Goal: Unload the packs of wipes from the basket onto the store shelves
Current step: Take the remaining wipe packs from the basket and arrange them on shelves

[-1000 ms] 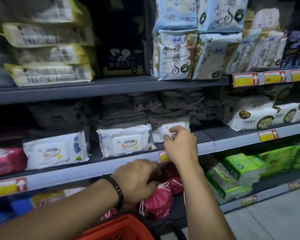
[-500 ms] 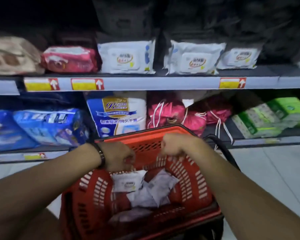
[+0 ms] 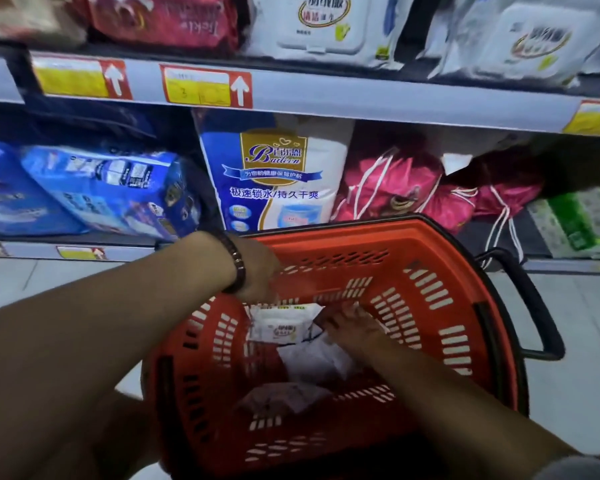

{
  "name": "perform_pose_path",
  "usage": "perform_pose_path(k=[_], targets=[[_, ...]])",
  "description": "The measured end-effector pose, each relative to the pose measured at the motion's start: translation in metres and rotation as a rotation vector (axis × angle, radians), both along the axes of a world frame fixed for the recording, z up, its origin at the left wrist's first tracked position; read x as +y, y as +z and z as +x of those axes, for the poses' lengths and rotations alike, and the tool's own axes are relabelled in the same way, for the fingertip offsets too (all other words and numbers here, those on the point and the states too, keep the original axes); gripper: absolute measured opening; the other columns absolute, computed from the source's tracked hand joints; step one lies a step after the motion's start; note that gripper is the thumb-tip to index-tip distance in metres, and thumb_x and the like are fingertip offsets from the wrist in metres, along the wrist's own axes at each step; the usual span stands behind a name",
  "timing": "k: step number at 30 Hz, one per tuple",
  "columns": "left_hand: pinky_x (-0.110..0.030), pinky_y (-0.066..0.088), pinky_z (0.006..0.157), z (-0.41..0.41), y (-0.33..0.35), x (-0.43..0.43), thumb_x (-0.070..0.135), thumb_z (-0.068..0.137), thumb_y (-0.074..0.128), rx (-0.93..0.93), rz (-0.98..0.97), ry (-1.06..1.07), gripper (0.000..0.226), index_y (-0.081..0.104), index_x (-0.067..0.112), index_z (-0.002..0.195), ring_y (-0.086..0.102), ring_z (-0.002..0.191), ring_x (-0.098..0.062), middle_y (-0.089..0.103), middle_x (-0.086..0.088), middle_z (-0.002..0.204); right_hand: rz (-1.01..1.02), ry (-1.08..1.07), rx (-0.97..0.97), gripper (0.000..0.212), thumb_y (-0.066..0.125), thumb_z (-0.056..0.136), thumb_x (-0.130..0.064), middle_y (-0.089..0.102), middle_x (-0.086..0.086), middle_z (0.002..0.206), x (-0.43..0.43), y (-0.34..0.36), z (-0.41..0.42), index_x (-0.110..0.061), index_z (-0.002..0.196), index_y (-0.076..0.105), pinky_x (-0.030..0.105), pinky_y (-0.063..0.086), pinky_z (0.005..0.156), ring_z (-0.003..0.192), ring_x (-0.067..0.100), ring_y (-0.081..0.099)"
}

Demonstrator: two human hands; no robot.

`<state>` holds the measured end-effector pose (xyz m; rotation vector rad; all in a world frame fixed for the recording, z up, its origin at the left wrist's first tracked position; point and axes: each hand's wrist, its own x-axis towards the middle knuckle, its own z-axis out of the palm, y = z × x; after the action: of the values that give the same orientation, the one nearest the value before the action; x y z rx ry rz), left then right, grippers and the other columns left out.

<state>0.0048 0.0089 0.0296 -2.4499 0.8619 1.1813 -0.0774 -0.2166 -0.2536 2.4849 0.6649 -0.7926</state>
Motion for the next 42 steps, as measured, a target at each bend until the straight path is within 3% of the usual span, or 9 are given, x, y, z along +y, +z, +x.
perform_pose_path(k=[3, 8, 15, 21, 27, 31, 34, 38, 42], targets=[[-0.035, 0.040, 0.112, 0.000, -0.002, -0.002, 0.051, 0.110, 0.040, 0.037, 0.040, -0.003, 0.057, 0.047, 0.017, 0.155, 0.046, 0.145, -0.027, 0.047, -0.006, 0.160, 0.038, -0.082, 0.038, 0.057, 0.038, 0.085, -0.033, 0.079, 0.002, 0.110, 0.003, -0.020, -0.011, -0.023, 0.121, 0.080, 0.044, 0.061, 0.075, 0.097, 0.025, 0.076], [-0.033, 0.041, 0.108, 0.002, -0.002, -0.004, 0.049, 0.110, 0.042, 0.062, 0.006, -0.004, 0.053, 0.049, 0.019, 0.153, 0.048, 0.142, -0.025, 0.049, -0.004, 0.157, 0.165, -0.114, 0.171, 0.085, 0.076, 0.085, -0.042, 0.049, 0.010, 0.157, 0.011, 0.046, 0.010, -0.020, 0.158, 0.038, 0.052, 0.042, 0.115, 0.143, 0.034, 0.048], [-0.036, 0.042, 0.111, 0.003, 0.000, 0.001, 0.055, 0.103, 0.055, 0.047, 0.004, -0.068, 0.061, 0.049, 0.020, 0.153, 0.048, 0.142, -0.025, 0.048, -0.003, 0.158, 0.508, -0.362, 0.432, 0.064, 0.097, 0.070, -0.031, 0.069, -0.002, 0.114, 0.026, 0.154, 0.039, -0.020, 0.124, 0.064, 0.029, 0.046, 0.076, 0.102, 0.021, 0.064], [-0.045, 0.057, 0.104, 0.020, 0.020, 0.027, 0.071, 0.038, 0.088, 0.133, -0.119, 0.064, 0.123, 0.047, 0.037, 0.150, 0.065, 0.123, -0.022, 0.061, 0.011, 0.139, 0.995, -0.487, 0.416, 0.056, 0.090, 0.077, -0.003, 0.073, -0.014, 0.120, 0.024, 0.283, 0.032, -0.022, 0.124, 0.065, 0.026, 0.055, 0.101, 0.113, 0.004, 0.068], [-0.031, 0.054, 0.103, -0.007, 0.036, 0.023, 0.036, 0.076, 0.093, 0.383, -0.636, 0.235, 0.056, 0.065, 0.033, 0.125, 0.071, 0.112, -0.003, 0.076, 0.022, 0.118, 1.592, -0.832, 0.450, 0.059, 0.069, 0.079, 0.030, 0.080, -0.013, 0.102, 0.004, 0.319, -0.007, -0.015, 0.117, 0.066, 0.020, 0.060, 0.082, 0.096, 0.001, 0.074], [-0.015, 0.055, 0.067, -0.019, 0.040, 0.024, 0.013, 0.099, 0.072, 0.534, -0.942, 0.487, 0.022, 0.062, 0.023, 0.116, 0.072, 0.080, -0.004, 0.078, 0.017, 0.089, 1.944, -0.959, 0.507, 0.045, 0.084, 0.083, -0.005, 0.074, 0.015, 0.130, 0.005, 0.322, -0.003, -0.017, 0.126, 0.075, 0.048, 0.058, 0.102, 0.122, 0.032, 0.070], [-0.026, 0.062, 0.086, -0.023, 0.044, 0.019, 0.024, 0.098, 0.071, 0.534, -1.111, 0.654, 0.029, 0.064, 0.017, 0.126, 0.078, 0.100, -0.014, 0.081, 0.004, 0.111, 2.011, -1.116, 0.448, 0.055, 0.056, 0.097, -0.020, 0.054, 0.030, 0.151, 0.007, 0.315, 0.008, -0.003, 0.149, 0.053, 0.067, 0.034, 0.118, 0.142, 0.051, 0.049], [-0.044, 0.055, 0.109, -0.016, 0.051, 0.023, 0.041, 0.091, 0.078, 0.356, -1.101, 0.666, 0.043, 0.067, 0.024, 0.130, 0.073, 0.119, -0.020, 0.078, 0.004, 0.125, 2.029, -1.276, 0.368, 0.071, 0.055, 0.082, -0.030, 0.051, 0.036, 0.149, 0.010, 0.315, 0.017, 0.002, 0.146, 0.056, 0.048, 0.057, 0.085, 0.117, 0.045, 0.056], [-0.045, 0.057, 0.105, -0.010, 0.058, 0.023, 0.039, 0.087, 0.083, 0.271, -1.102, 0.722, 0.047, 0.069, 0.022, 0.128, 0.077, 0.109, -0.019, 0.080, 0.004, 0.117, 1.991, -1.175, 0.285, 0.038, 0.067, 0.098, -0.013, 0.072, 0.022, 0.130, 0.023, 0.314, 0.015, -0.003, 0.135, 0.064, 0.053, 0.063, 0.088, 0.108, 0.038, 0.072]])
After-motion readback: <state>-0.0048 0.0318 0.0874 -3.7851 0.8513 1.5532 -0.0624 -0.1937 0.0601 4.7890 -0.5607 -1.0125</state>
